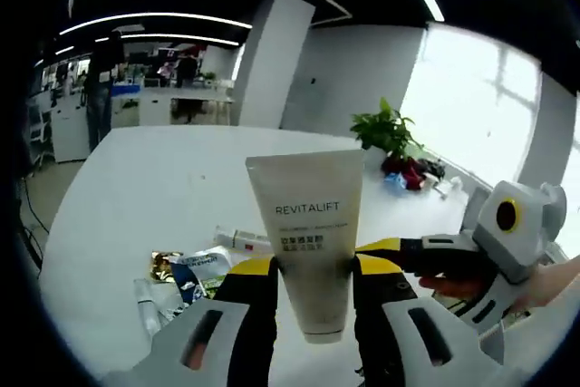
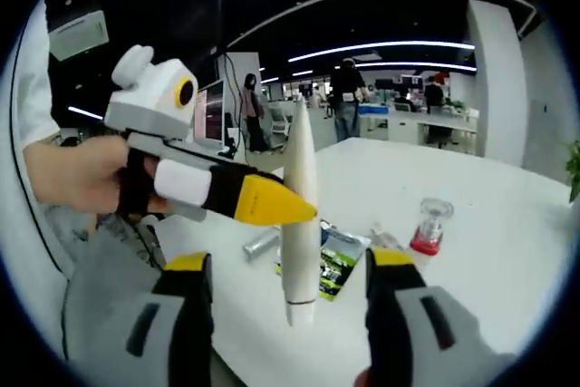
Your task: Arrange the skincare products in the storage area until every visible bottle or jar stands upright without overlapping.
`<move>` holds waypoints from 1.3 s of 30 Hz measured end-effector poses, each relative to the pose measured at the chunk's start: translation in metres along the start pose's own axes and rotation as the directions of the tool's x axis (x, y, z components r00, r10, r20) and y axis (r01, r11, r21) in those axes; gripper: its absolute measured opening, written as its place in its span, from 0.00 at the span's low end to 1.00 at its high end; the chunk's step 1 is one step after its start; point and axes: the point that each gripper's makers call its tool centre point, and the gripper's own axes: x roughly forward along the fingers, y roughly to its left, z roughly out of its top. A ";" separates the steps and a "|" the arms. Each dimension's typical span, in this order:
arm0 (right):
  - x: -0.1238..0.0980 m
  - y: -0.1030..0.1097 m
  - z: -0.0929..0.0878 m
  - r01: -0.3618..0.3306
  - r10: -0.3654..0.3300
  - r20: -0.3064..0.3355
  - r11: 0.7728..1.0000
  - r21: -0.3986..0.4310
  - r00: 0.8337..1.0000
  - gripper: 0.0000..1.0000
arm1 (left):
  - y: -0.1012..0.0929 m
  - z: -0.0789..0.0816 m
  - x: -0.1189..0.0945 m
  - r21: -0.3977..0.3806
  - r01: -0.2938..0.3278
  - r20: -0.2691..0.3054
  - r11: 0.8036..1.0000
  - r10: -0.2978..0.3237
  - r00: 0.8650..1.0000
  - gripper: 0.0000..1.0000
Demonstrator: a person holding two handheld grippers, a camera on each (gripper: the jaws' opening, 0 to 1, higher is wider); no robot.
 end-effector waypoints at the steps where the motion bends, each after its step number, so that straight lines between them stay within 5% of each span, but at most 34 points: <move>1: 0.001 0.002 0.000 -0.005 0.005 -0.002 1.000 -0.002 1.000 0.63 | -0.003 0.000 -0.002 -0.005 0.003 0.002 1.000 -0.003 1.000 0.29; 10: 0.001 0.012 0.001 -0.026 0.026 0.000 1.000 -0.016 1.000 0.45 | -0.015 -0.001 -0.012 -0.021 0.023 0.018 1.000 -0.022 1.000 0.29; 16: -0.002 0.007 -0.004 0.020 -0.021 -0.018 0.999 -0.031 1.000 0.22 | -0.028 -0.009 -0.019 -0.034 0.058 0.011 0.998 -0.058 0.998 0.29; 27: -0.016 0.017 -0.011 -0.007 0.007 -0.006 1.000 -0.010 1.000 0.19 | -0.050 -0.014 -0.034 -0.009 0.201 0.003 0.979 -0.201 0.980 0.29; 30: -0.021 0.020 -0.010 -0.037 0.037 -0.001 0.999 -0.003 0.999 0.19 | -0.056 -0.016 -0.038 0.023 0.256 -0.027 0.966 -0.256 0.966 0.28; 34: -0.028 0.036 -0.003 -0.164 0.164 0.031 0.986 0.025 0.986 0.19 | -0.063 -0.019 -0.043 0.074 0.340 -0.086 0.937 -0.334 0.939 0.28; 39: -0.035 0.054 -0.001 -0.294 0.293 0.032 0.955 0.039 0.956 0.19 | -0.077 -0.019 -0.049 0.170 0.459 -0.128 0.872 -0.442 0.888 0.27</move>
